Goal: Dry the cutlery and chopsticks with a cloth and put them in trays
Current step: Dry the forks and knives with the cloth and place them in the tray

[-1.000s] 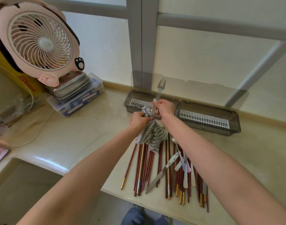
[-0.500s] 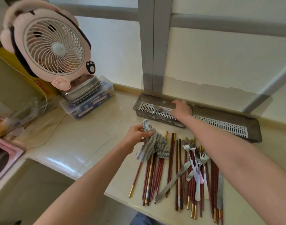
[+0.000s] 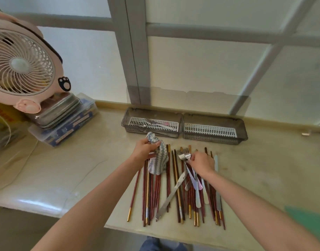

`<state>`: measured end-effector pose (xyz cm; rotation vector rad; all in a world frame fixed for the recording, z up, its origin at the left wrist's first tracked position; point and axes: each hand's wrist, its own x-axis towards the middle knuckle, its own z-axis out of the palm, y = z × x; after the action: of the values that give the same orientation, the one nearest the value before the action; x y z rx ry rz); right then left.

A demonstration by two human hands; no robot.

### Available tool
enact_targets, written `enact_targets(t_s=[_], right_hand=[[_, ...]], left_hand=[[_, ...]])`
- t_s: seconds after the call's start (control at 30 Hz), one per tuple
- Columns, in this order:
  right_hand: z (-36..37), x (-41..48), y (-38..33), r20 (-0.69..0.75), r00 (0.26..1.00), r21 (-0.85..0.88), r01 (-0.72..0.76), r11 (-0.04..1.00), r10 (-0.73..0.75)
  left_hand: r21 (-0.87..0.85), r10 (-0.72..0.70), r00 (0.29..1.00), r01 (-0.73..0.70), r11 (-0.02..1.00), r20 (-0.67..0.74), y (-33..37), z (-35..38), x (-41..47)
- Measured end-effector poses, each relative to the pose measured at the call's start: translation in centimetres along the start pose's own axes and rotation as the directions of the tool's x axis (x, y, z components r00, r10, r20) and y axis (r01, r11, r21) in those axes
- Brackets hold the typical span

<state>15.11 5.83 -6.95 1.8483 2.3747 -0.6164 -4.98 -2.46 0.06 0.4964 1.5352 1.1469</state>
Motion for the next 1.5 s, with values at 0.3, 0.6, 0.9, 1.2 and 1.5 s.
enact_targets(t_s=[0.3, 0.6, 0.9, 1.2, 1.5], right_hand=[[2.6, -4.6, -0.6, -0.073, 0.994, -0.213, 0.06, 0.975, -0.078], [2.1, -3.7, -2.0, -0.067, 0.993, 0.365, -0.062, 0.929, 0.093], [-2.1, -6.2, -6.5, -0.029, 0.987, 0.875, 0.101, 0.473, -0.157], [-2.5, -5.8, -8.0, -0.091, 0.992, 0.867, 0.124, 0.483, -0.09], [-1.3, -6.2, -8.5, 0.034, 0.982, 0.846, 0.07, 0.528, -0.184]], left_hand=[[-0.166, -0.078, 0.997, 0.08, 0.983, 0.019, -2.4, 0.6, -0.6], [-0.32, -0.117, 0.993, 0.118, 0.94, 0.023, -3.1, -0.5, -0.8], [-0.436, -0.064, 0.997, 0.079, 0.896, 0.05, -2.5, 0.4, -0.3], [-0.364, 0.12, 0.985, -0.068, 0.929, 0.123, -1.9, 0.2, -0.7], [-0.124, 0.111, 0.993, -0.116, 0.986, -0.047, -0.6, 0.5, -0.5]])
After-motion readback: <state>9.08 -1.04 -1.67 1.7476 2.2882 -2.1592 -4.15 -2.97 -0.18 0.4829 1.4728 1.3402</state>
